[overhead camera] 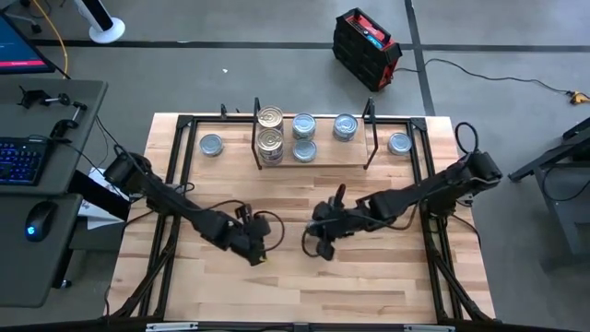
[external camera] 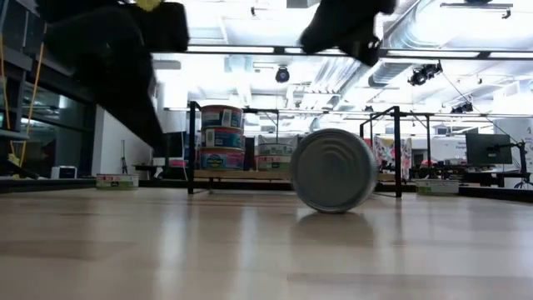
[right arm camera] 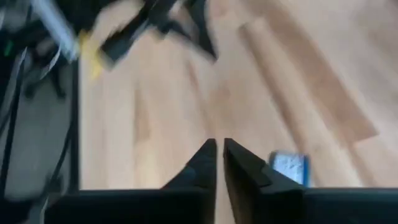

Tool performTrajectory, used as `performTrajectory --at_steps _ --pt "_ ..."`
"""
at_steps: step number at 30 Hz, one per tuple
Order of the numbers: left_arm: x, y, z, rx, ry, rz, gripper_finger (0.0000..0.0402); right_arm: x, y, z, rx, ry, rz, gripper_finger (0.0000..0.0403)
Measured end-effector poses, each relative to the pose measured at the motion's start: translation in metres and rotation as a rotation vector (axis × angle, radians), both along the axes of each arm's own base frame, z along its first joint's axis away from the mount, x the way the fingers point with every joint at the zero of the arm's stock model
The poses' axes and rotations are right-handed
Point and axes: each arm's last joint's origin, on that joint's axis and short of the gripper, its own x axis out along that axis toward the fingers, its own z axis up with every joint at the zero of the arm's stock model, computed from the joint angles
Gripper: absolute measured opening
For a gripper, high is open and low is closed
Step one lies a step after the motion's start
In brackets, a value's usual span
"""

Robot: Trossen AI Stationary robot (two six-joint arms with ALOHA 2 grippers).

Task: Stack canned seafood by type on shelf
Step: Stack the blue tuna can on top of the other blue tuna cans on the shelf

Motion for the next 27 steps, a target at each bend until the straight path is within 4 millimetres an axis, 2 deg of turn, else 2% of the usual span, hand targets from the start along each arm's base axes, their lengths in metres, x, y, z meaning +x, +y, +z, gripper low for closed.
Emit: performTrajectory --at_steps 3,7,12,16,20,27 --pt "-0.009 -0.001 -0.006 -0.043 -0.021 0.057 0.0000 -0.009 0.010 0.007 -0.010 0.090 0.074 0.0054" --pt "-0.018 -0.004 -0.016 -0.088 -0.024 0.125 0.0000 -0.024 0.026 0.009 -0.062 0.198 0.121 0.0138" --pt "-0.022 -0.013 -0.018 -0.165 -0.059 0.178 0.0000 -0.036 0.039 0.000 -0.125 0.257 0.026 0.0253" --pt "-0.021 -0.019 -0.016 -0.201 -0.097 0.175 0.0000 -0.027 0.035 -0.011 -0.147 0.251 -0.091 0.0320" --pt "-0.020 -0.021 -0.015 -0.205 -0.110 0.153 0.0000 -0.009 0.026 -0.027 -0.150 0.257 -0.131 0.0348" --pt "-0.021 -0.021 -0.015 -0.178 -0.098 0.108 0.0000 0.017 0.004 -0.054 -0.182 0.271 -0.162 0.0351"
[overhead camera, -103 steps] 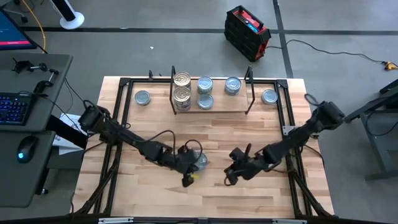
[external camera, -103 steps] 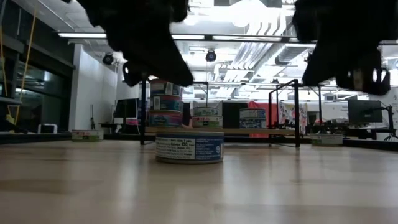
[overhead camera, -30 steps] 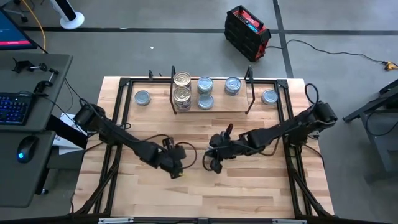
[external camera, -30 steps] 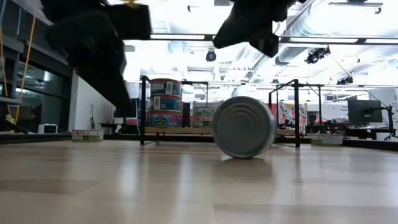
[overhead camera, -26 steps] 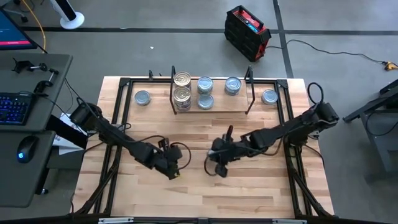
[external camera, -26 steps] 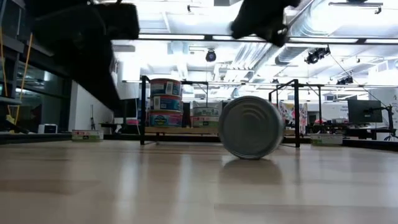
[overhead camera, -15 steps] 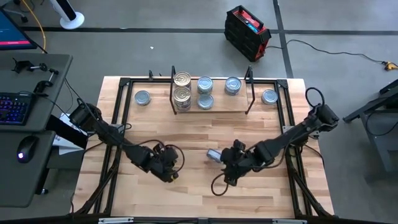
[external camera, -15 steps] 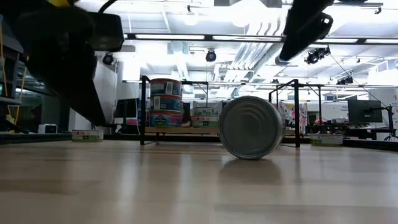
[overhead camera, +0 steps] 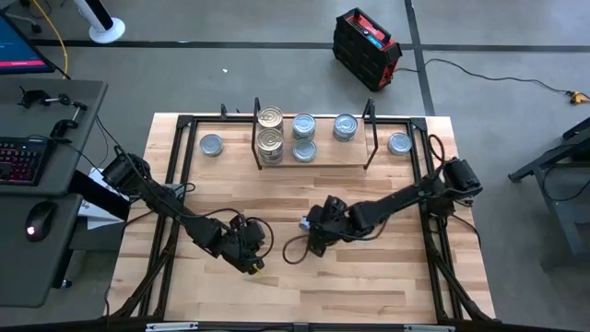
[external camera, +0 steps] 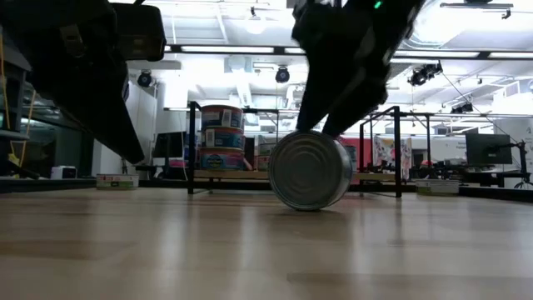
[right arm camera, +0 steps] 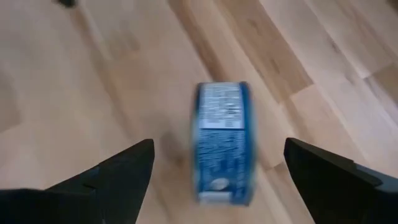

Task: Stack canned seafood by type on shelf
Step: Stack the blue tuna can on top of the other blue tuna cans on the shelf

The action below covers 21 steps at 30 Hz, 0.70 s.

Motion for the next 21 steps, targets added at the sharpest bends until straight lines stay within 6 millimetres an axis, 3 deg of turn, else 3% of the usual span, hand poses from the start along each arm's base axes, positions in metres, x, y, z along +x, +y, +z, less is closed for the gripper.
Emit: performTrajectory --at_steps 8,12,17,21 --pt "-0.005 -0.007 0.000 0.041 0.018 -0.087 0.0000 0.015 -0.015 -0.013 0.080 0.024 0.047 0.0330" --pt "-0.011 -0.006 0.005 0.113 0.054 -0.182 0.0000 0.017 -0.015 -0.023 0.087 0.048 0.047 0.0263" --pt "-0.022 0.012 0.029 0.227 0.053 -0.180 0.0000 0.019 -0.014 -0.024 0.118 0.031 0.007 0.0122" --pt "-0.034 0.027 0.053 0.294 -0.001 -0.127 0.0000 0.023 -0.010 -0.009 0.178 0.018 0.026 0.0112"
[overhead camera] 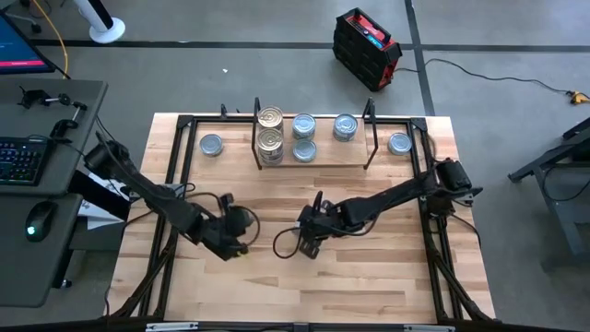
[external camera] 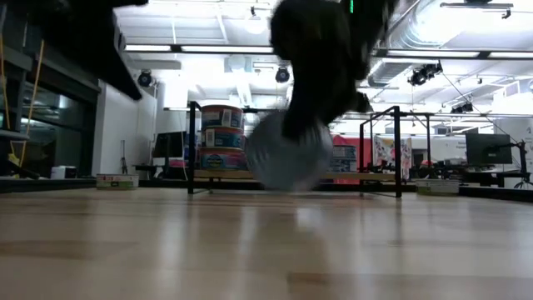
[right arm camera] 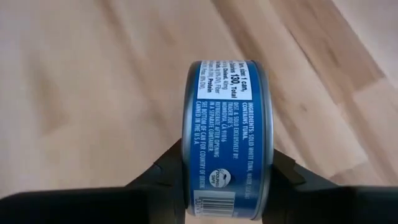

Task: Stack canned seafood by type on shelf
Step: Stack the blue tuna can on top of the other blue tuna cans on the shelf

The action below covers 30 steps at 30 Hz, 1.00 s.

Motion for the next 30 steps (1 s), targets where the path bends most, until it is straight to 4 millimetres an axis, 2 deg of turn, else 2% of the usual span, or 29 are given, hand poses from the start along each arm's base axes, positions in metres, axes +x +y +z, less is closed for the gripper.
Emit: performTrajectory --at_steps 3,5,9,13,17,20,25,30 --pt "-0.009 0.007 0.013 0.011 -0.077 0.038 0.0000 0.001 0.013 0.032 0.010 -0.022 0.037 0.0112" --pt "-0.016 0.010 0.013 0.003 -0.131 0.061 0.0000 -0.006 0.022 0.052 -0.043 0.019 0.052 0.0112" --pt "-0.025 0.015 -0.004 -0.108 -0.249 0.114 0.0000 -0.029 0.035 0.083 -0.243 0.150 0.002 0.0112" --pt "-0.026 0.014 -0.025 -0.308 -0.372 0.115 0.0000 -0.049 0.026 0.096 -0.458 0.252 -0.127 0.0112" --pt "-0.025 0.012 -0.032 -0.473 -0.500 0.105 0.0000 -0.055 -0.001 0.088 -0.600 0.379 -0.189 0.0112" --pt "-0.025 0.012 -0.031 -0.518 -0.559 0.101 0.0000 -0.054 -0.030 0.081 -0.709 0.447 -0.226 0.0112" --pt "-0.020 0.019 -0.030 -0.511 -0.584 0.132 0.0000 -0.040 -0.091 0.071 -0.832 0.563 -0.151 0.0112" --pt "-0.011 0.035 -0.028 -0.498 -0.623 0.203 0.0000 -0.025 -0.161 0.067 -0.873 0.635 -0.018 0.0112"
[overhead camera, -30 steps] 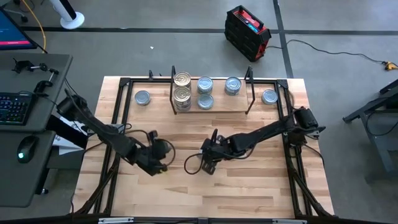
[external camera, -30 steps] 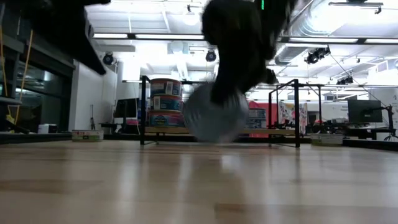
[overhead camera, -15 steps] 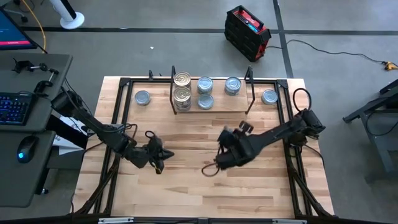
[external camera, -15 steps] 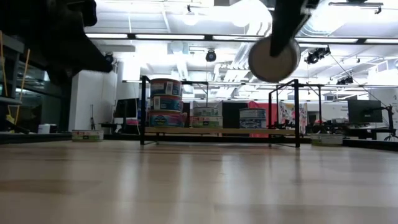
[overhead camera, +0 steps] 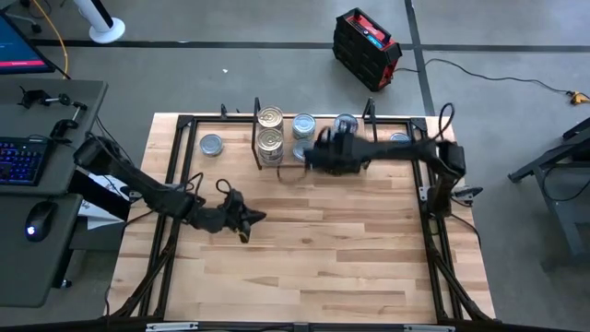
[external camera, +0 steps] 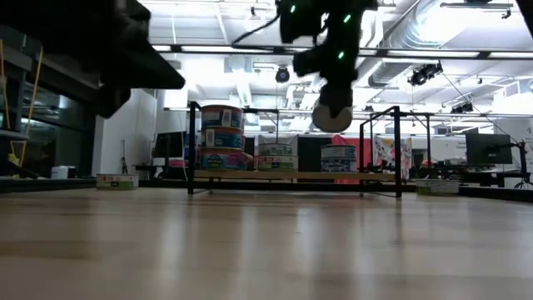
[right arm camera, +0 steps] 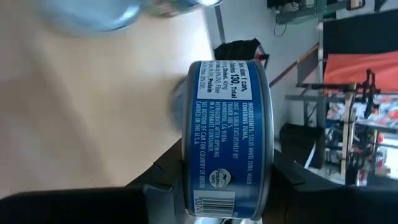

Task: Stack canned seafood by type on shelf
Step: Stack the blue tuna can on top of the other blue tuna cans on the shelf

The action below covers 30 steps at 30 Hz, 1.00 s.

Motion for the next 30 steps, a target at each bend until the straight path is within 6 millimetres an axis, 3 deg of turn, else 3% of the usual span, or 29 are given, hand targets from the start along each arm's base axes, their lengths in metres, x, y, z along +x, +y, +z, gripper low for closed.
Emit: performTrajectory --at_steps 5,9,13,26,30 --pt "0.008 0.016 0.003 -0.044 -0.043 0.089 0.0000 -0.003 -0.054 0.005 0.011 0.104 0.038 0.0112" --pt "0.011 0.026 0.004 -0.074 -0.054 0.146 0.0000 -0.012 -0.079 0.003 0.103 0.149 0.044 0.0112" --pt "0.013 0.034 0.004 -0.076 -0.057 0.182 0.0000 -0.012 -0.097 0.005 0.068 0.143 0.046 0.0112" --pt "0.017 0.046 0.004 -0.115 -0.032 0.091 0.0000 -0.015 -0.124 -0.003 0.104 0.086 0.009 0.0112" --pt "0.018 0.047 0.005 -0.113 -0.032 0.086 0.0000 -0.014 -0.127 -0.006 0.107 0.095 0.009 0.0142"
